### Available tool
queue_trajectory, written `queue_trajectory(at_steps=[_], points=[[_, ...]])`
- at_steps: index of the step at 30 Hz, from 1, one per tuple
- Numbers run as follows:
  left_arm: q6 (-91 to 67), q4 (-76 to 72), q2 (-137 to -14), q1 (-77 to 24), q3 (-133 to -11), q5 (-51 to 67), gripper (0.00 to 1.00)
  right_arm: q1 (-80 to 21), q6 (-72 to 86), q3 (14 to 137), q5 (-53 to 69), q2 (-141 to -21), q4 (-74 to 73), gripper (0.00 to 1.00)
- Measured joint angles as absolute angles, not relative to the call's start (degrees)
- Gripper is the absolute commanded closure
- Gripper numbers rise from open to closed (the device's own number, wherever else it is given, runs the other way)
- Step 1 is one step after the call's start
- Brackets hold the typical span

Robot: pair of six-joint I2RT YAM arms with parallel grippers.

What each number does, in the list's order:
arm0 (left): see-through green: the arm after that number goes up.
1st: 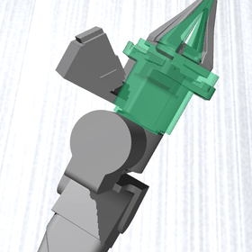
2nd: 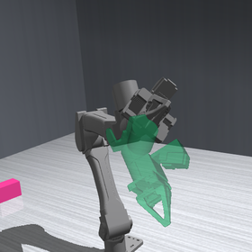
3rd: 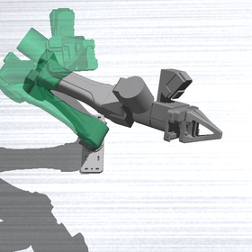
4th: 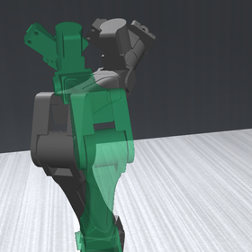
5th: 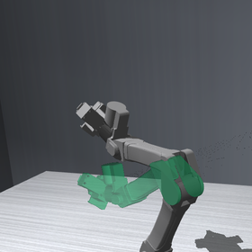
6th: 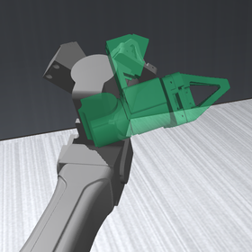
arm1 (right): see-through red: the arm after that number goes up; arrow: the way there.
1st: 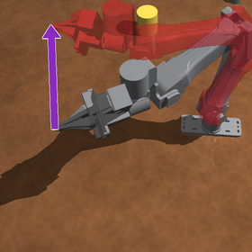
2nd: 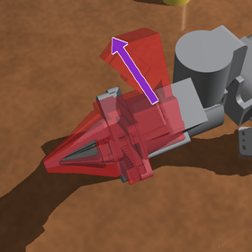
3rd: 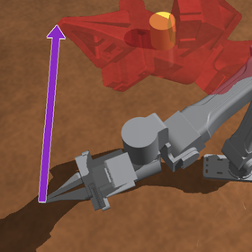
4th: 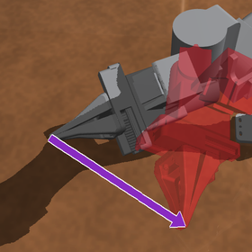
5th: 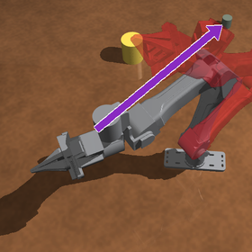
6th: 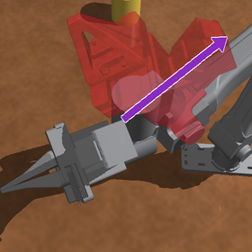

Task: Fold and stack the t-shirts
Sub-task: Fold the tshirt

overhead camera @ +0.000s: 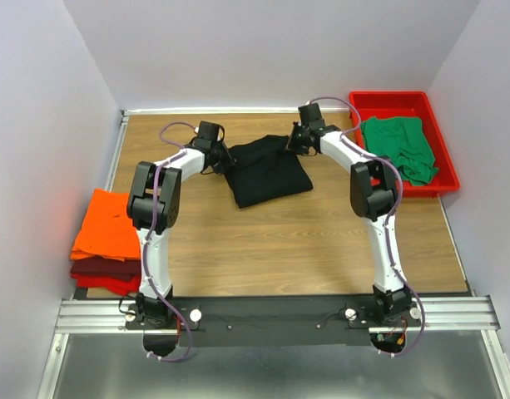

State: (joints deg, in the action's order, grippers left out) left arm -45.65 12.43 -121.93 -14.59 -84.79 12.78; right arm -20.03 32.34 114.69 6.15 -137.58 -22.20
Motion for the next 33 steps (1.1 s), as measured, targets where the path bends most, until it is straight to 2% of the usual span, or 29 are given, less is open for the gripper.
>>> queue_trajectory(at_steps=[4,8,16,20,26,33], points=[[-47.1,10.0,-122.2,-14.6,-84.0,13.0,1.00,-19.9,34.0,109.7,6.7,-137.3,-17.9,0.99],[-48.7,6.0,-119.2,-15.4,-78.3,12.6,1.00,-19.9,36.1,95.6,6.6,-129.8,-11.2,1.00],[-52.0,1.1,-106.0,-20.6,-58.7,12.7,1.00,-20.3,39.3,61.1,6.6,-107.3,-1.9,1.00],[-52.4,2.0,-98.1,-23.0,-51.0,13.5,1.00,-20.7,39.6,50.3,6.3,-97.1,-3.1,0.99],[-51.7,4.7,-90.6,-22.9,-49.4,14.0,1.00,-20.8,39.6,46.4,6.0,-85.9,-5.5,0.99],[-49.5,9.4,-86.3,-22.3,-52.4,14.0,1.00,-20.8,39.6,48.3,5.6,-82.1,-7.5,1.00]])
